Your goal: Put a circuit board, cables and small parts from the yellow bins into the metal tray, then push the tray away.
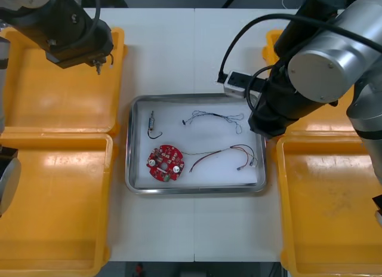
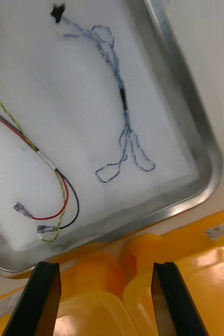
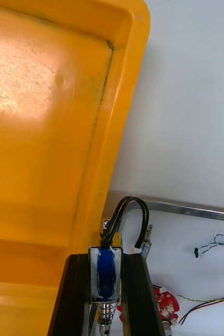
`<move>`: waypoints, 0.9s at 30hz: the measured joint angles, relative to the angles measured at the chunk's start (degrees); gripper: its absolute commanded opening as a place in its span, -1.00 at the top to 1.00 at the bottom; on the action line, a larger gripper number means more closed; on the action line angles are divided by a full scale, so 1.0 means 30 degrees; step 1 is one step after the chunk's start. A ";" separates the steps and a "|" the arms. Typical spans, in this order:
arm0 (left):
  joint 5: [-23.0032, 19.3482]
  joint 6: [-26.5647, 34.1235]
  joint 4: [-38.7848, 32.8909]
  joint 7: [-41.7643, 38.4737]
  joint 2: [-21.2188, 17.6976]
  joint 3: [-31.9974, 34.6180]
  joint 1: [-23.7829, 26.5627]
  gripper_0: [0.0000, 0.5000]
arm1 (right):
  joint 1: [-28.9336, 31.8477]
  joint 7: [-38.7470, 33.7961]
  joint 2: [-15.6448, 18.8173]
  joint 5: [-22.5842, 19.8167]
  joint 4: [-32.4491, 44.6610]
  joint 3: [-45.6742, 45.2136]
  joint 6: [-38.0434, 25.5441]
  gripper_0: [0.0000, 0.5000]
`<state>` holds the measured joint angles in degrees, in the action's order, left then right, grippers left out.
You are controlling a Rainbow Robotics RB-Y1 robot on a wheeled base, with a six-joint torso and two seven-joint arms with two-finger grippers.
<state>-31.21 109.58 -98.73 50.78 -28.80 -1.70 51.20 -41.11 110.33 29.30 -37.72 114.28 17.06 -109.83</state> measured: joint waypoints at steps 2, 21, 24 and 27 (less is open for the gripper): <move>0.0037 0.0001 -0.0096 -0.0006 0.0146 -0.0475 0.0000 1.00 | 0.0005 -0.0249 0.0014 0.0049 0.0836 -0.0714 -0.0002 -1.00; 0.2421 -0.0559 -0.1502 -0.3490 0.3092 -0.7567 -0.0987 1.00 | 0.4943 -0.7911 0.3099 0.1559 0.6551 -0.5598 -0.0007 -1.00; 0.2796 -0.1468 -0.1357 -0.3490 0.3323 -0.8493 -0.1416 1.00 | 0.6166 -0.8319 0.3319 0.1315 0.6704 -0.6846 -0.0007 -1.00; 0.2948 -0.2542 -0.0686 -0.3490 0.3428 -0.9325 -0.1550 1.00 | 0.7179 -0.9804 0.3381 0.0425 0.6706 -0.8149 -0.0008 -1.00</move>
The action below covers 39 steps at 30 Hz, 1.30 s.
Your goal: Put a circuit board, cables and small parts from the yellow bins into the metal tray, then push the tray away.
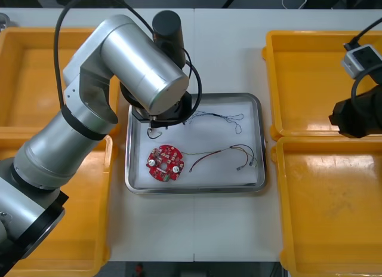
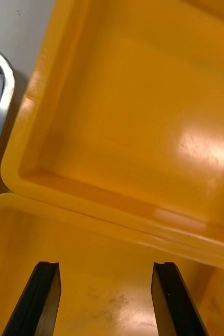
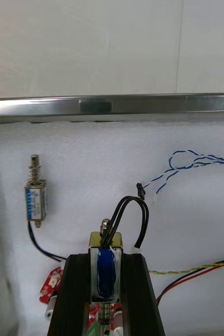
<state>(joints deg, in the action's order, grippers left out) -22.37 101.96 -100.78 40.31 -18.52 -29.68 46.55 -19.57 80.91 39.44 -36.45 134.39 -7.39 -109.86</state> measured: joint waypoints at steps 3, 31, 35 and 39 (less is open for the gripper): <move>0.0314 -0.1018 0.1035 0.0000 0.0174 -0.0706 -0.0012 1.00 | 0.0927 -0.0670 0.0004 -0.1090 0.0002 -0.1428 0.0000 -1.00; 0.1216 -0.2843 0.3593 0.0001 0.0410 -0.1826 -0.0057 -1.00 | 0.6366 -0.5645 0.0003 -0.3491 0.0327 -0.5121 0.0000 -1.00; 0.1190 -0.1834 0.2930 0.0002 0.0410 -0.1253 -0.0061 -1.00 | 0.6568 -0.5645 0.0003 -0.3530 0.0335 -0.5121 0.0000 -1.00; 0.0969 -0.0201 0.1595 0.0005 0.0407 -0.0134 -0.0073 -1.00 | 0.6605 -0.5646 0.0003 -0.3560 0.0341 -0.5121 0.0000 -1.00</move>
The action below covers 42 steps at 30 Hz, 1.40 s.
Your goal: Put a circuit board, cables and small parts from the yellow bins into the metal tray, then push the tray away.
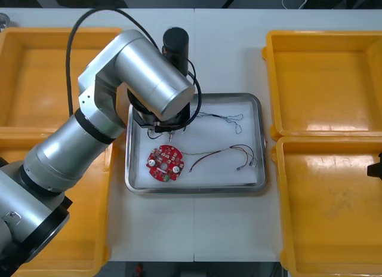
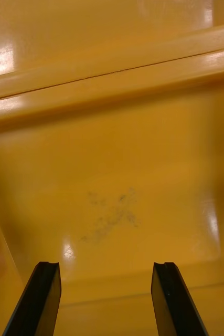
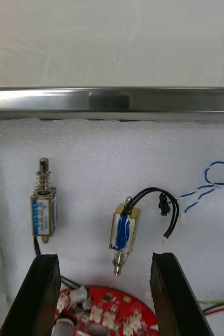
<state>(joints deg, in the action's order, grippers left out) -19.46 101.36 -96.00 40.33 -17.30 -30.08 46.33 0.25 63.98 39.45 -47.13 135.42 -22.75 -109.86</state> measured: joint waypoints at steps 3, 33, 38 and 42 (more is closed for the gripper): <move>-0.0819 0.1228 -0.1081 0.0006 -0.0053 0.1175 -0.0006 -1.00 | 0.0001 -0.0001 0.0000 -0.0004 0.0006 0.0000 0.0000 -1.00; -0.8647 0.2756 -0.8980 0.5956 -0.6849 1.2631 -0.5490 -1.00 | -0.5992 0.0178 0.0799 -0.1038 0.0086 0.7076 0.0000 -1.00; -0.9155 0.2757 -0.9742 0.6359 -0.7361 1.4171 -0.7077 -1.00 | -0.6524 0.0392 0.0802 -0.1156 0.0772 0.8270 0.0000 -1.00; -0.9439 0.2758 -1.0344 0.6387 -0.7675 1.5194 -0.8545 -1.00 | -0.6578 0.3059 0.0808 -0.1138 0.1773 0.9251 0.0000 -1.00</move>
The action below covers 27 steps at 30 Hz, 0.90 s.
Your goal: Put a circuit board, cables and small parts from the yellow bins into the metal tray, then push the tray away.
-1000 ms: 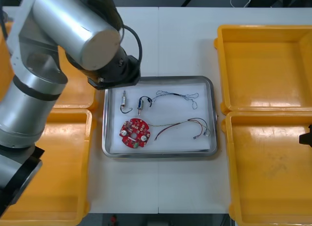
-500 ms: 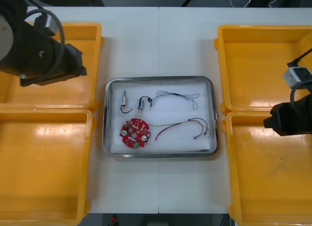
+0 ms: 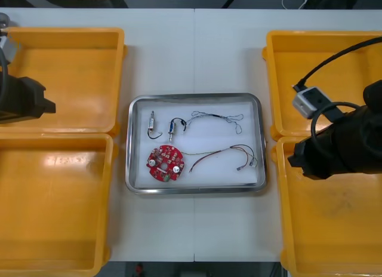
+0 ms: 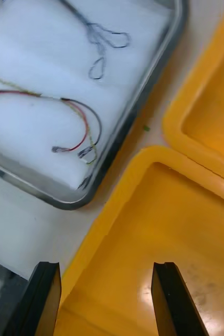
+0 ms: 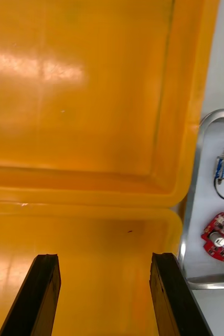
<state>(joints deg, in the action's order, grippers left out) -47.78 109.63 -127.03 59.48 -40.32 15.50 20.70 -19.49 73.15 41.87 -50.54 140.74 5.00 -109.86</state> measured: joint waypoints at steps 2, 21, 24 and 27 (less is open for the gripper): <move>-0.0101 0.0000 -0.0310 0.0139 -0.0111 0.0424 -0.0733 -1.00 | -0.0030 0.1651 0.0002 0.0091 0.0351 0.0516 0.0000 -1.00; -0.0650 0.0002 -0.2537 0.1612 -0.0829 0.2252 -0.6419 -1.00 | -0.4727 0.2114 -0.1119 0.2472 -0.0998 0.8766 0.0000 -1.00; -0.0663 0.0002 -0.2547 0.2025 -0.1079 0.2253 -0.6846 -1.00 | -0.5202 0.2249 -0.1755 0.3060 -0.1748 0.9702 -0.0001 -1.00; -0.0666 0.0002 -0.2554 0.2506 -0.1234 0.2253 -0.7107 -1.00 | -0.5637 0.2592 -0.2249 0.3538 -0.2624 1.0862 0.0099 -1.00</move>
<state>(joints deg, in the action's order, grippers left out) -49.77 109.63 -134.69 67.00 -44.02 22.26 -0.62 -36.40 80.93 35.13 -39.93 132.86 37.59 -109.56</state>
